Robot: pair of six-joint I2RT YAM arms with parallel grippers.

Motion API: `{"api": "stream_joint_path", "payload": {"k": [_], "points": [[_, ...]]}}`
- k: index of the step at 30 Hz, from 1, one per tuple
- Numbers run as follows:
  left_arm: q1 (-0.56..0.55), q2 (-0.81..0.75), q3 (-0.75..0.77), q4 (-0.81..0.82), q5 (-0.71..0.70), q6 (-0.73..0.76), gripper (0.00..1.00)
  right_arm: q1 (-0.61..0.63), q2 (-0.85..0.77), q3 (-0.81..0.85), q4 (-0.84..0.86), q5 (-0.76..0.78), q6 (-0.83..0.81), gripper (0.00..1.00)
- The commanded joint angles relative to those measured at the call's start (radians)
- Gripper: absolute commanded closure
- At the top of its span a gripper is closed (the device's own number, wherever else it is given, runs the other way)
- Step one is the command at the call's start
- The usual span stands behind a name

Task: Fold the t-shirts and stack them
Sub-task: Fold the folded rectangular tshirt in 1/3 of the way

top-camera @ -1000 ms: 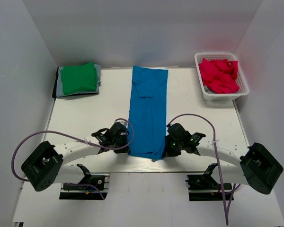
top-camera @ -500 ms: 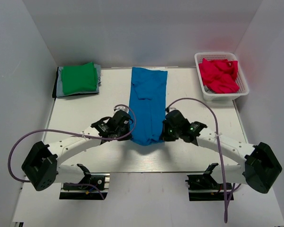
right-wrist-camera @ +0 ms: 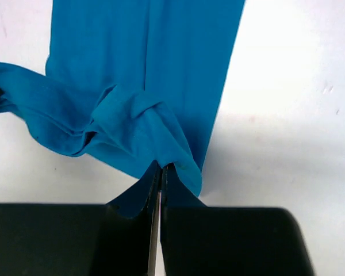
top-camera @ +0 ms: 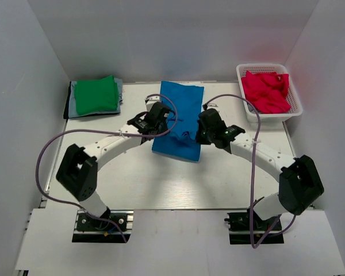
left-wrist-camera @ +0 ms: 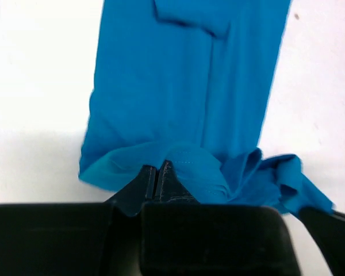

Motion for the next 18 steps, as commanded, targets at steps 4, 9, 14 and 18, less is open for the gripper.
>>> {"api": "stream_joint_path", "payload": {"k": [4, 9, 14, 18], "points": [[0.077, 0.101, 0.123, 0.051, -0.013, 0.091, 1.00, -0.071, 0.103, 0.121, 0.068, 0.003, -0.069, 1.00], [0.110, 0.187, 0.188, 0.089, 0.044, 0.145, 1.00, -0.111, 0.175, 0.186, 0.089, -0.061, -0.080, 1.00], [0.143, 0.240, 0.198, 0.169, 0.058, 0.177, 1.00, -0.146, 0.243, 0.218, 0.120, -0.094, -0.094, 1.00], [0.153, 0.291, 0.232, 0.213, 0.113, 0.217, 0.99, -0.174, 0.284, 0.244, 0.132, -0.111, -0.101, 1.00]]}}
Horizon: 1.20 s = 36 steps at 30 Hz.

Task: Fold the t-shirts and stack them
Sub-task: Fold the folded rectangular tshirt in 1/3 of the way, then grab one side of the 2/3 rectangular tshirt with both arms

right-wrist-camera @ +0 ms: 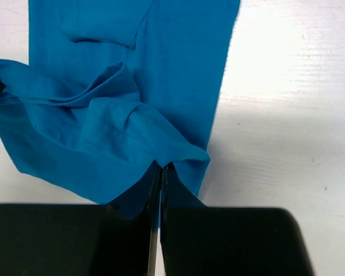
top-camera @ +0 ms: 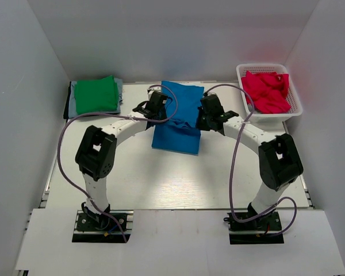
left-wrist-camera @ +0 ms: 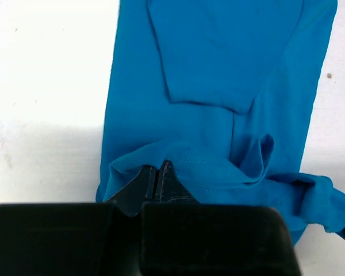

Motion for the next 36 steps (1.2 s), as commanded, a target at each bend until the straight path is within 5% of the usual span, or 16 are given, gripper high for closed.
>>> {"api": "stream_joint_path", "payload": {"k": [1, 5, 8, 9, 11, 13, 17, 22, 28, 36], "points": [[0.013, 0.024, 0.061, 0.082, 0.042, 0.050, 0.99, -0.023, 0.029, 0.055, 0.061, -0.034, -0.026, 1.00], [0.031, 0.077, 0.102, 0.082, 0.054, 0.062, 0.93, -0.046, 0.089, 0.082, 0.076, -0.073, -0.040, 1.00], [0.043, 0.093, 0.120, 0.103, 0.031, 0.062, 0.55, -0.073, 0.158, 0.134, 0.058, -0.087, -0.051, 1.00], [0.043, 0.106, 0.120, 0.120, 0.004, 0.062, 0.28, -0.082, 0.174, 0.195, 0.046, -0.065, -0.031, 1.00], [0.065, 0.139, 0.157, 0.149, -0.025, 0.077, 0.00, -0.101, 0.235, 0.238, 0.023, -0.045, -0.021, 0.67], [0.092, 0.204, 0.301, 0.079, -0.058, 0.088, 0.00, -0.128, 0.276, 0.329, 0.030, -0.019, -0.026, 0.45], [0.125, 0.238, 0.493, -0.033, -0.058, 0.107, 0.00, -0.161, 0.306, 0.423, -0.004, -0.123, -0.054, 0.27], [0.125, 0.047, 0.193, 0.100, 0.066, 0.133, 0.00, -0.155, 0.183, 0.190, 0.085, -0.267, -0.092, 0.15], [0.103, -0.128, -0.170, 0.119, 0.146, 0.169, 0.00, -0.148, 0.045, -0.037, 0.148, -0.367, -0.089, 0.14], [0.103, -0.245, -0.464, 0.165, 0.205, 0.108, 0.01, -0.112, -0.062, -0.258, 0.153, -0.450, -0.020, 0.10]]}}
